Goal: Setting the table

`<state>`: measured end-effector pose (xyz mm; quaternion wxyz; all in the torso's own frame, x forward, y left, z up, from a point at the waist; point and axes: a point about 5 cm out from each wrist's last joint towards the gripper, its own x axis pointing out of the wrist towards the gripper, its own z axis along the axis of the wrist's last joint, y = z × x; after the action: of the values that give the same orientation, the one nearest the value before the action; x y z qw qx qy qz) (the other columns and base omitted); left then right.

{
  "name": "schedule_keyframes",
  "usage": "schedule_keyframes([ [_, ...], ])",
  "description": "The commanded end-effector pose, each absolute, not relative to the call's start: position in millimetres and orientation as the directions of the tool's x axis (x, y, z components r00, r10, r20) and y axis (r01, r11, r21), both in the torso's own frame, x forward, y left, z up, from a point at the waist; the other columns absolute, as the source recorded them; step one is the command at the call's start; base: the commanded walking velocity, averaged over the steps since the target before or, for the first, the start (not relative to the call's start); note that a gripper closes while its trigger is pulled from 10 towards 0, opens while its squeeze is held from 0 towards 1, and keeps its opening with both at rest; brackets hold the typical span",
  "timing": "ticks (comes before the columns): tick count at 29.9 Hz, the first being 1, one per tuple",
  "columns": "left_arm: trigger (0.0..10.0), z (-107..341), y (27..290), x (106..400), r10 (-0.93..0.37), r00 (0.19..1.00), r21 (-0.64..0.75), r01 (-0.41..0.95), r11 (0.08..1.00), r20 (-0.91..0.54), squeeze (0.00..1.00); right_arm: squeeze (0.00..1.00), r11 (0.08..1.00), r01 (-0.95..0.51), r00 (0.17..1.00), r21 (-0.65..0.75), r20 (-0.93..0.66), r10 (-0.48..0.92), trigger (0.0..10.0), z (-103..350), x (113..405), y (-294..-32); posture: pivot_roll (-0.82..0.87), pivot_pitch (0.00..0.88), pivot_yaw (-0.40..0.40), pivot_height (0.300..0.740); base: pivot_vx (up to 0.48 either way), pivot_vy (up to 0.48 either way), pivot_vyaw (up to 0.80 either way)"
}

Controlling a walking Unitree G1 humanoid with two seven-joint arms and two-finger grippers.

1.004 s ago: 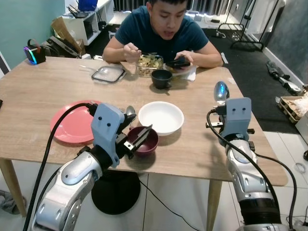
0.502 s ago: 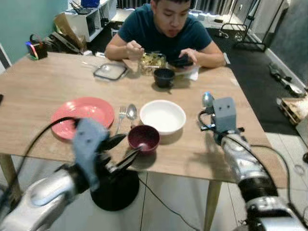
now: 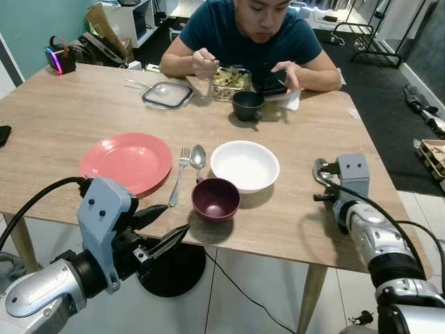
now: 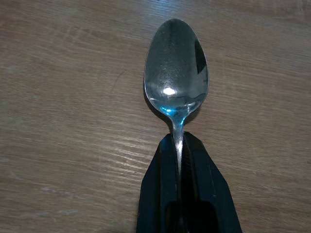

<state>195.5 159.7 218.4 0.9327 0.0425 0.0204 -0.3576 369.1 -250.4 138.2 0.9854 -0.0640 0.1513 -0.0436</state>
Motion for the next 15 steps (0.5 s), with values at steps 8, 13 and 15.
schedule_keyframes([
  [8,10.0,219.9,159.9,193.0,-0.670,0.737,0.055,0.675,0.736,-0.088,0.00,1.00,0.991,0.091,0.953,-0.098,-0.281,-0.115,10.0,136.1,366.4,-258.5,0.17,0.067,0.066,0.740,0.000,0.000,0.00],
  [13,10.0,219.2,158.0,195.6,-0.667,0.741,0.045,0.671,0.740,-0.080,0.00,0.99,0.996,0.086,0.986,0.025,-0.146,-0.082,10.0,158.8,371.0,-255.5,0.17,0.058,0.063,0.740,0.000,0.000,0.00],
  [15,10.0,219.5,157.4,196.7,-0.666,0.742,0.044,0.670,0.741,-0.075,0.00,0.00,0.993,0.075,0.995,0.087,-0.069,-0.069,10.0,170.6,370.8,-254.7,0.16,0.053,0.063,0.740,0.000,0.000,0.00],
])
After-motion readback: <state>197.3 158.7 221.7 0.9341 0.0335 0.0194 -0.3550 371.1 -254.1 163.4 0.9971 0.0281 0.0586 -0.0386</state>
